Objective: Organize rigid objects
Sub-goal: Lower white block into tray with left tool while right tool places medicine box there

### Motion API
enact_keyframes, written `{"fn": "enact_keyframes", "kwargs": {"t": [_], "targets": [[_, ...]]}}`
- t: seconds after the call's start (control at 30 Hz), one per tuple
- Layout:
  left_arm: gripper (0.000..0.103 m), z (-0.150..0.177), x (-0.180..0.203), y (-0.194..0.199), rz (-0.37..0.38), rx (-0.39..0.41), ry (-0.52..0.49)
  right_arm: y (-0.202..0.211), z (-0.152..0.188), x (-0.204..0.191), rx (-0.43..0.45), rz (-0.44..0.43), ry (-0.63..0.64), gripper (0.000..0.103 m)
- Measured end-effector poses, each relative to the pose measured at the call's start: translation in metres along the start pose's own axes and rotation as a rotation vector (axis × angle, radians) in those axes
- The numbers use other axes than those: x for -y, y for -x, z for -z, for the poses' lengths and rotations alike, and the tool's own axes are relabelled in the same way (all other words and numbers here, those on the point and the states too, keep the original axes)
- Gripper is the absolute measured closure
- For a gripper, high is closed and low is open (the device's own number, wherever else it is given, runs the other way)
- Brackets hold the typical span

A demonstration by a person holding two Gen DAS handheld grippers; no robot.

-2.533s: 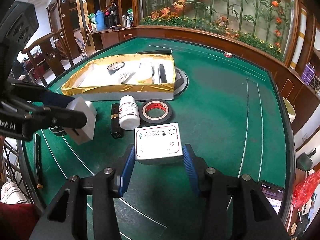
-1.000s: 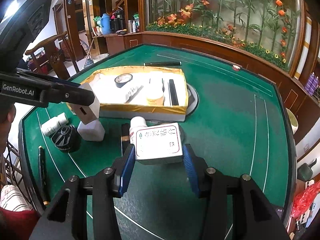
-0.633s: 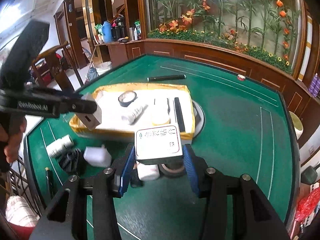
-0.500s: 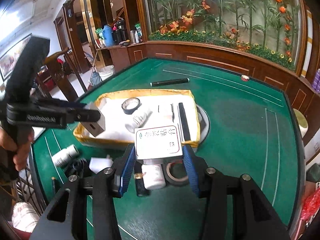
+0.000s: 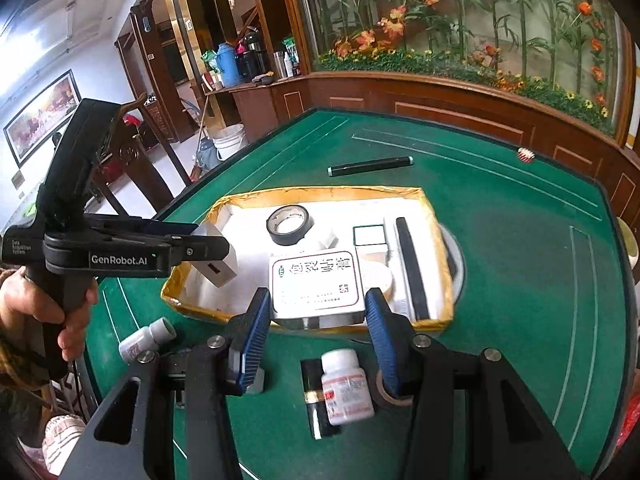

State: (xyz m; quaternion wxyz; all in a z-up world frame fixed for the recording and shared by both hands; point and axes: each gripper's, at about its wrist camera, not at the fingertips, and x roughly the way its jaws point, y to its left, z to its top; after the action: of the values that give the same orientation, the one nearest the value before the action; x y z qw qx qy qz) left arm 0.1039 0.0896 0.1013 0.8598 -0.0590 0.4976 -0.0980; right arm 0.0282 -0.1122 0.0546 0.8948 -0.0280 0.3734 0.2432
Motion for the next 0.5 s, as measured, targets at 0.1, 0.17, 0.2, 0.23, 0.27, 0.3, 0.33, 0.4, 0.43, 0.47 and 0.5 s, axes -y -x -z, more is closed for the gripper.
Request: {"fn": "enact_keyframes", "kwargs": {"t": [0.1, 0.17, 0.2, 0.23, 0.27, 0.3, 0.33, 0.4, 0.43, 0.47, 0.5], "targets": [[0.046, -0.004, -0.009, -0.011, -0.013, -0.017, 0.021, -0.014, -0.005, 0.001, -0.029, -0.017, -0.018, 0.056], [0.046, -0.006, -0.014, -0.017, -0.018, -0.028, 0.035, -0.026, -0.008, 0.000, -0.065, -0.037, -0.018, 0.056], [0.046, -0.008, -0.018, -0.021, -0.023, -0.036, 0.044, -0.030, -0.009, -0.001, -0.078, -0.039, -0.015, 0.056], [0.046, -0.008, -0.020, -0.025, -0.029, -0.041, 0.048, -0.035, -0.010, -0.002, -0.095, -0.043, -0.010, 0.056], [0.046, -0.010, -0.022, -0.028, -0.036, -0.048, 0.051, -0.043, -0.012, -0.004, -0.126, -0.050, -0.002, 0.056], [0.046, -0.011, -0.024, -0.032, -0.043, -0.056, 0.055, -0.047, -0.013, -0.005, -0.141, -0.048, 0.002, 0.056], [0.046, -0.012, -0.026, -0.036, -0.049, -0.064, 0.062, -0.052, -0.014, -0.006, -0.162, -0.044, 0.008, 0.056], [0.046, -0.014, -0.030, -0.042, -0.053, -0.073, 0.071, -0.062, -0.017, -0.008, -0.201, -0.044, 0.016, 0.056], [0.046, -0.015, -0.032, -0.045, -0.053, -0.079, 0.074, -0.067, -0.019, -0.009, -0.225, -0.043, 0.017, 0.056], [0.046, -0.015, -0.033, -0.047, -0.055, -0.082, 0.074, -0.075, -0.020, -0.010, -0.260, -0.036, 0.019, 0.056], [0.046, -0.016, -0.034, -0.049, -0.055, -0.083, 0.074, -0.080, -0.021, -0.011, -0.282, -0.035, 0.020, 0.056]]}}
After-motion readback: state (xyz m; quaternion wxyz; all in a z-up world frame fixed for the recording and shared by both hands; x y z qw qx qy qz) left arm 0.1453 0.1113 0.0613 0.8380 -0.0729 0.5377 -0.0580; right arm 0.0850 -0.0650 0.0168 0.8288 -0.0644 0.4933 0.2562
